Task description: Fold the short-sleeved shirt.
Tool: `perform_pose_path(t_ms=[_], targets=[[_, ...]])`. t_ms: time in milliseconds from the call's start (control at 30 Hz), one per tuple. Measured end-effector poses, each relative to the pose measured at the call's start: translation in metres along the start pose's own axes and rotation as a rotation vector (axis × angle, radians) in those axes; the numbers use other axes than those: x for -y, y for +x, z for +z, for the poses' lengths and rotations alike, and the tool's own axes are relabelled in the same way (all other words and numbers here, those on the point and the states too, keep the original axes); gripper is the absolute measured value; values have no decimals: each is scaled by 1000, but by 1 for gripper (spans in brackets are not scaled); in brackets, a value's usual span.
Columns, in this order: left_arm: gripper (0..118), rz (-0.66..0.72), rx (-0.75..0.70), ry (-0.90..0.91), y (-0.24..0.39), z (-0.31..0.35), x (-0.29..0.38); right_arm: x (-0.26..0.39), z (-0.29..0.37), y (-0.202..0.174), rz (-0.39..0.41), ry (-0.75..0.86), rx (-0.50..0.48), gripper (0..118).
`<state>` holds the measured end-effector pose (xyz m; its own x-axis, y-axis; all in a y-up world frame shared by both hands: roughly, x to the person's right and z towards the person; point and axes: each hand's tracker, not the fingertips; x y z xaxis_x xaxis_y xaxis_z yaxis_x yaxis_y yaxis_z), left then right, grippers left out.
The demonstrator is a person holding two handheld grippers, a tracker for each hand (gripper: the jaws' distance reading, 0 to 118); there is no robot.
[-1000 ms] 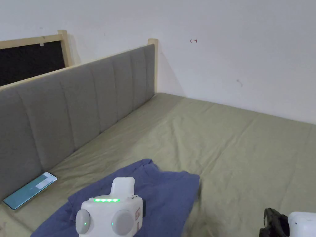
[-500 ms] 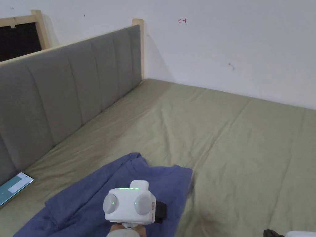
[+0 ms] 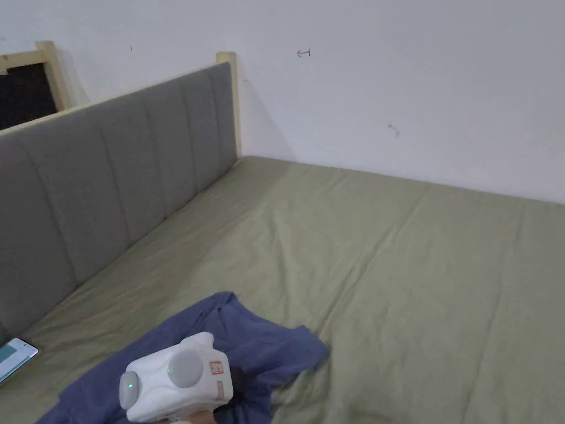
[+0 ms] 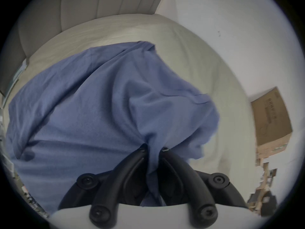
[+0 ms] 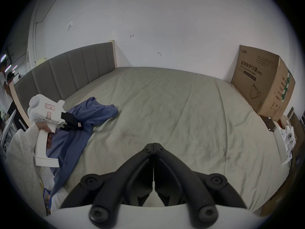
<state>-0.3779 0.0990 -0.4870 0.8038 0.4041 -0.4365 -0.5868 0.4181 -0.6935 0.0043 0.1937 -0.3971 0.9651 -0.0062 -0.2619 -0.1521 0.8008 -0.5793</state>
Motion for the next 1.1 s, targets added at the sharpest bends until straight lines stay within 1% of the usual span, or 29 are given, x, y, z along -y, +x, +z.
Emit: perform_pose_path(t_ms=[33, 67, 100, 133, 200, 267, 367, 400, 467, 500, 567, 600, 633, 700, 733, 800, 900, 933, 967, 1000, 1033, 1067, 1100], targets=[[6, 36, 91, 7, 0, 9, 0, -1, 2, 4, -17, 3, 3, 0], [6, 101, 162, 19, 0, 19, -1, -2, 5, 8, -30, 9, 5, 0], [6, 137, 202, 28, 4, 27, -4, -3, 7, 12, -40, 15, 9, 0], [6, 140, 213, 48, 12, 36, -8, -5, 10, 17, -50, 18, 21, 0], [6, 39, 212, 90, 39, 52, -12, -7, 19, 25, -69, 32, 40, 0], [6, -44, 276, 118, 81, 70, -17, -10, 30, 36, -86, 59, 53, 0], [6, -172, 407, 124, 149, 88, -10, -15, 48, 55, -115, 103, 98, 0], [6, -221, 449, 120, 182, 94, -6, -17, 57, 63, -128, 117, 117, 0], [6, -328, 491, 104, 238, 99, 11, -20, 75, 80, -155, 153, 147, 0], [6, -354, 527, 87, 261, 101, 23, -21, 84, 89, -166, 174, 168, 0], [6, -456, 644, 47, 316, 102, 53, -22, 105, 110, -185, 216, 225, 0], [6, -485, 697, 20, 339, 102, 69, -22, 115, 120, -194, 234, 259, 0], [6, -536, 731, -13, 362, 100, 86, -21, 124, 132, -204, 244, 295, 0], [6, -618, 751, -57, 404, 95, 122, -18, 142, 154, -226, 267, 371, 0], [6, -682, 751, -78, 421, 88, 144, -14, 149, 166, -246, 271, 404, 0], [6, -735, 740, -131, 444, 66, 185, -5, 159, 187, -286, 263, 451, 0], [8, -800, 604, -284, 455, 6, 250, 14, 166, 216, -361, 217, 491, 0], [11, -792, 548, -325, 451, -14, 268, 21, 165, 223, -383, 199, 505, 0], [25, -801, 482, -340, 447, -30, 284, 27, 165, 228, -401, 180, 516, 0], [45, -823, 396, -339, 441, -46, 299, 33, 165, 234, -418, 157, 519, 0], [70, -830, 336, -345, 433, -58, 310, 37, 164, 237, -422, 150, 512, 0], [91, -850, 314, -361, 425, -67, 317, 41, 163, 241, -429, 135, 512, 0], [93, -849, 315, -378, 419, -69, 319, 44, 161, 243, -431, 122, 513, 0]])
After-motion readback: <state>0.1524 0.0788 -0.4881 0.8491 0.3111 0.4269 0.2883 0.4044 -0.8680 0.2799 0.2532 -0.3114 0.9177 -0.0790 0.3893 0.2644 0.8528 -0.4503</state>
